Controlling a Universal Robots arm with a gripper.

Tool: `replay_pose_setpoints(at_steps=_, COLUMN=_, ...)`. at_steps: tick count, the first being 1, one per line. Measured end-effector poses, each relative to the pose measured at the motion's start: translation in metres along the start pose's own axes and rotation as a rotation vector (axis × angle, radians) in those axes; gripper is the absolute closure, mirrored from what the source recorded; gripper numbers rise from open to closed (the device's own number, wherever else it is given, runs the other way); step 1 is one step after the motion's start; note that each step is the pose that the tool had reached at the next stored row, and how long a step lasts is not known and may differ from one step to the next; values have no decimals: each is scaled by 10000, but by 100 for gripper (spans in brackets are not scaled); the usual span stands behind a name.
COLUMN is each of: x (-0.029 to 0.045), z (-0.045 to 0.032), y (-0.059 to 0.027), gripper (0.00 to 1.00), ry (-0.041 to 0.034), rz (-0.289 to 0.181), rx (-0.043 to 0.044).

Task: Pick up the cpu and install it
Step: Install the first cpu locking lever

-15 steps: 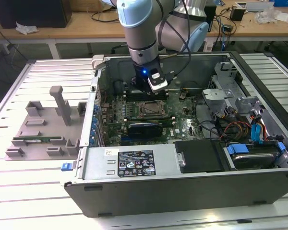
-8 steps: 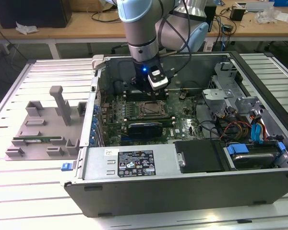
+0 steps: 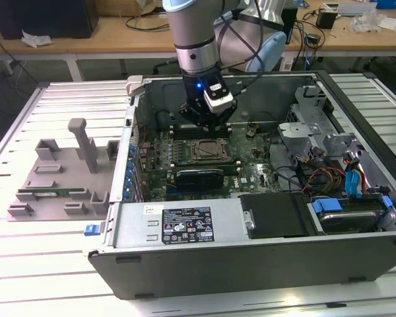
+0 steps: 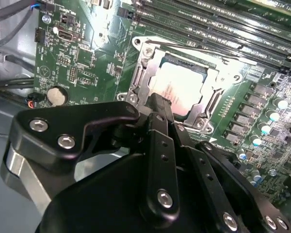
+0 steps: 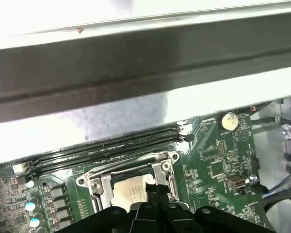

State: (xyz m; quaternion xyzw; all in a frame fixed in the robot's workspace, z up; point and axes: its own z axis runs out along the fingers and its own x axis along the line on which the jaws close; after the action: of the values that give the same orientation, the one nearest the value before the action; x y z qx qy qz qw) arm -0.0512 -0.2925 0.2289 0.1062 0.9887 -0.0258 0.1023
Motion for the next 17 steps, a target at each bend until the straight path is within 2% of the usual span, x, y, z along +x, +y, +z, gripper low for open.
replay_pose_setpoints(at_steps=2, x=-1, z=-5, y=0, gripper=89, ry=2, rz=-1, rx=1)
replay_pose_setpoints(at_steps=4, x=-14, z=-1, y=1, gripper=89, ry=108, rz=-10, rx=25)
replay_pose_setpoints(at_steps=5, x=-41, z=9, y=4, gripper=89, ry=386, rz=-28, rx=84)
replay_pose_setpoints(at_steps=7, x=-85, z=23, y=9, gripper=89, ry=999, rz=-74, rx=212)
replay_pose_setpoints(at_steps=9, x=-107, z=29, y=11, gripper=89, ry=1387, rz=-105, rx=293)
replay_pose_setpoints(at_steps=10, x=-127, z=35, y=14, gripper=89, ry=1814, rz=-135, rx=381)
replay_pose_setpoints(at_steps=11, x=-130, z=35, y=14, gripper=89, ry=1882, rz=-141, rx=397)
replay_pose_setpoints(at_steps=15, x=-136, z=38, y=-18, gripper=89, ry=1865, rz=-230, rx=360)
replay_pose_setpoints(at_steps=16, x=-145, z=42, y=-62, gripper=89, ry=1813, rz=-374, rx=329)
replay_pose_setpoints(at_steps=17, x=-152, z=46, y=-96, gripper=89, ry=1669, rz=-703, rx=258)
